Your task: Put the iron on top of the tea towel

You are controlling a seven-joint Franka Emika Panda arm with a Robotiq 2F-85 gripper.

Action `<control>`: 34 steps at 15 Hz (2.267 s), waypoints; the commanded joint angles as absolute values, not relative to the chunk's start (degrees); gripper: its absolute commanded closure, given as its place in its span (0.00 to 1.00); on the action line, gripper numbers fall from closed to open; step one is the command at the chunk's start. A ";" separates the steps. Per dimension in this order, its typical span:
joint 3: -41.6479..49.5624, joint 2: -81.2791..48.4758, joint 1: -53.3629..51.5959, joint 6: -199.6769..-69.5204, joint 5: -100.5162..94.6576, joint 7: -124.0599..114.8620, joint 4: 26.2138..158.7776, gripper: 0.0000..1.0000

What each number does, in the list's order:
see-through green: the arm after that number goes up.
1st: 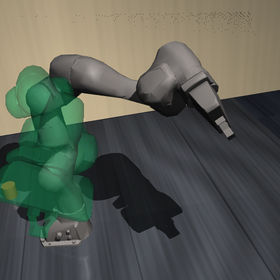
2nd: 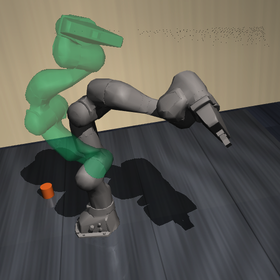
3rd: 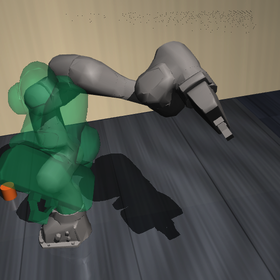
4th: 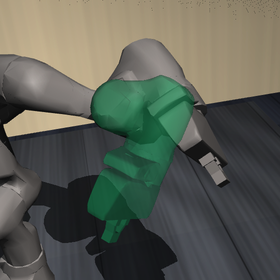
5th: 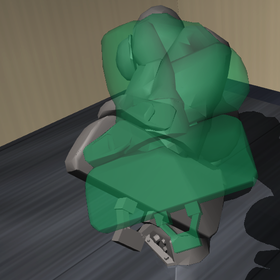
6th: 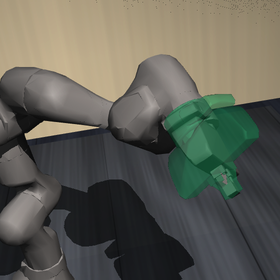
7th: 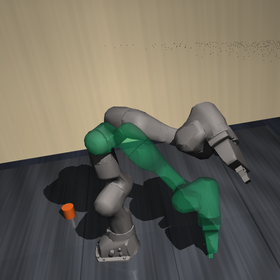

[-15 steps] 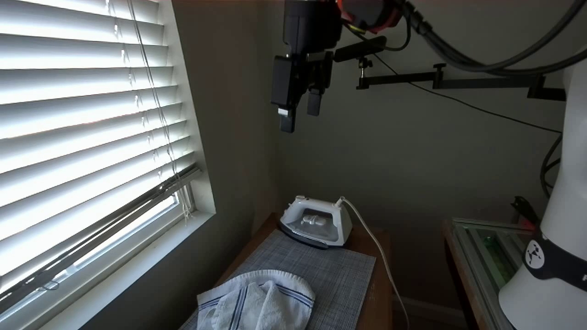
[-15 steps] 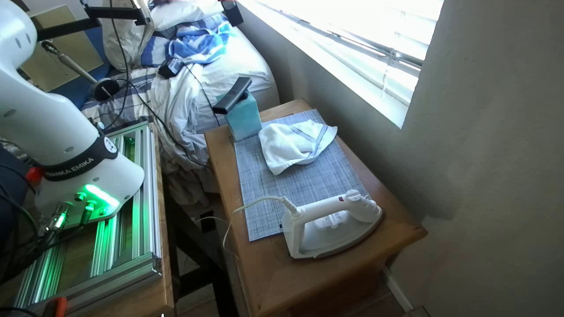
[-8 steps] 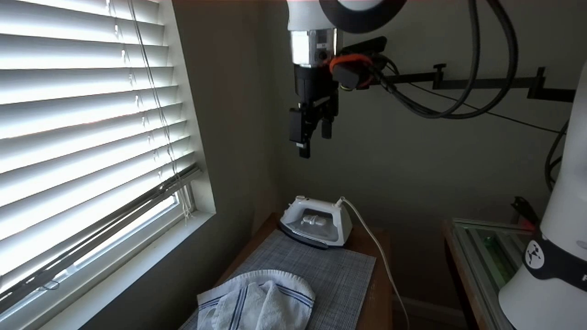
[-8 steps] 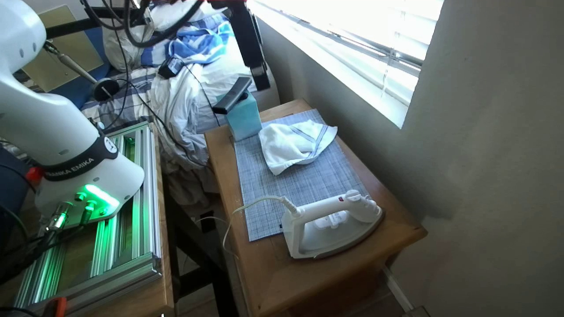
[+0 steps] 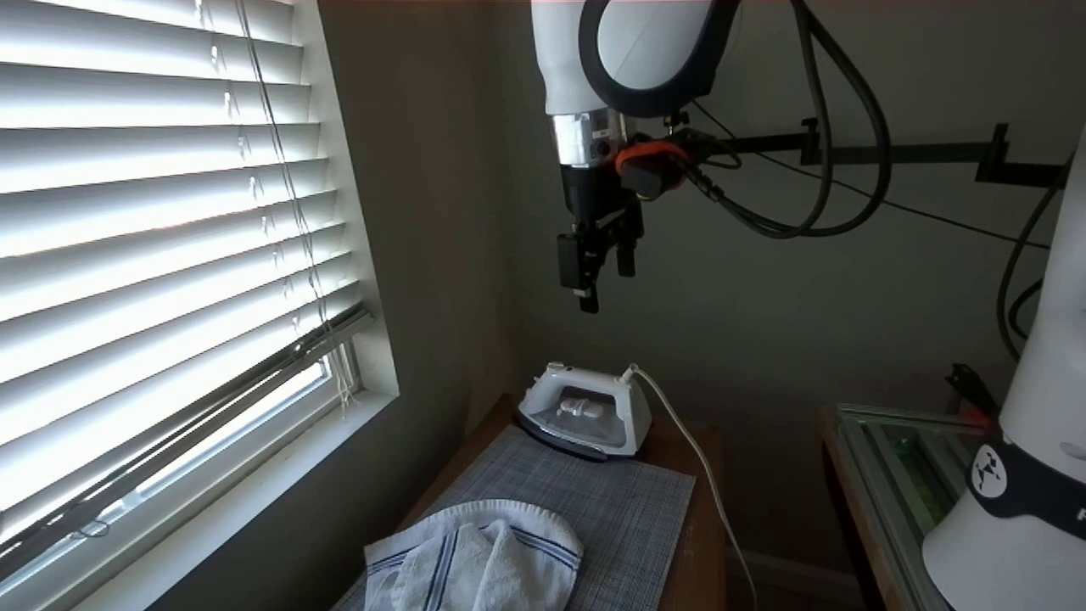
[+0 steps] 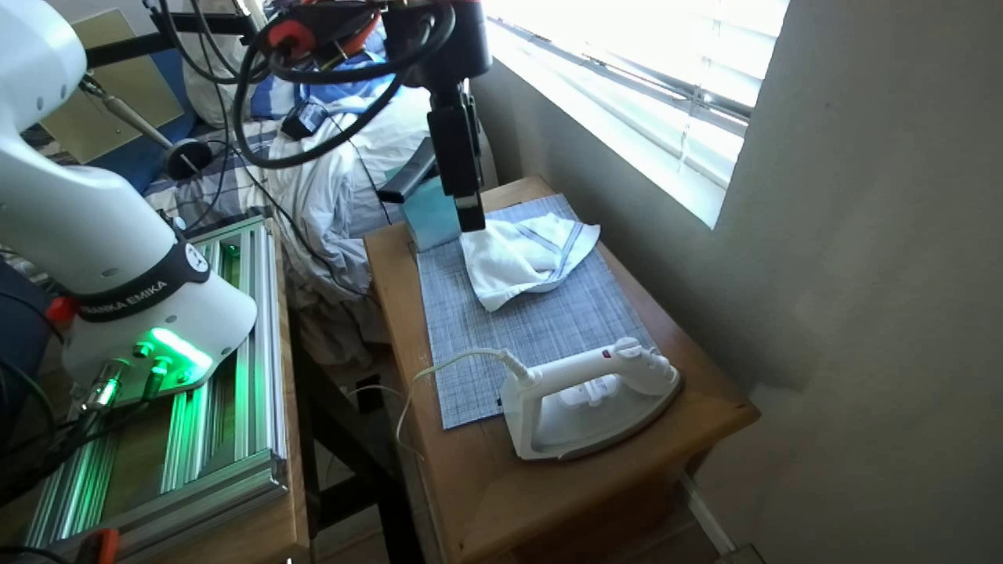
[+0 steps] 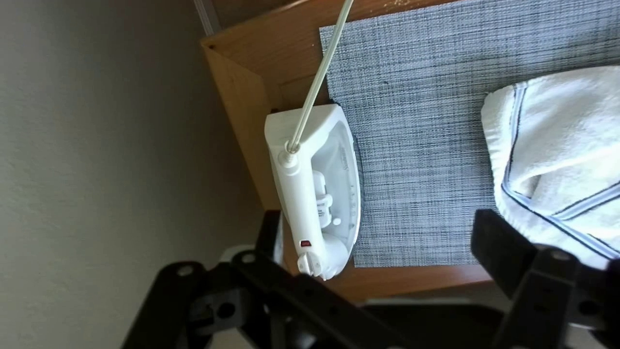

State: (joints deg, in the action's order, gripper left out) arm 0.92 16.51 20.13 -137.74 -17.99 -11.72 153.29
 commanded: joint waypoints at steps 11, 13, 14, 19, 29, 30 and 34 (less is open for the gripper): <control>10.61 -8.37 17.89 -140.59 -19.65 -8.21 134.92 0.00; 11.46 -13.97 17.51 -140.32 -16.11 -5.82 131.06 0.00; 11.30 -16.16 17.62 -139.25 -13.03 -3.07 129.41 0.00; 11.99 -18.88 16.83 -137.81 -9.26 -0.85 128.12 0.00; 11.62 -24.01 20.51 -139.53 -7.83 14.44 126.60 0.00; 11.39 -24.71 20.67 -140.29 -7.40 14.82 126.61 0.00; 10.03 -27.29 20.25 -140.27 -6.22 16.17 125.75 0.00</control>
State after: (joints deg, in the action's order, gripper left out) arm 11.05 -25.17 20.22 -139.57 -8.32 13.89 126.92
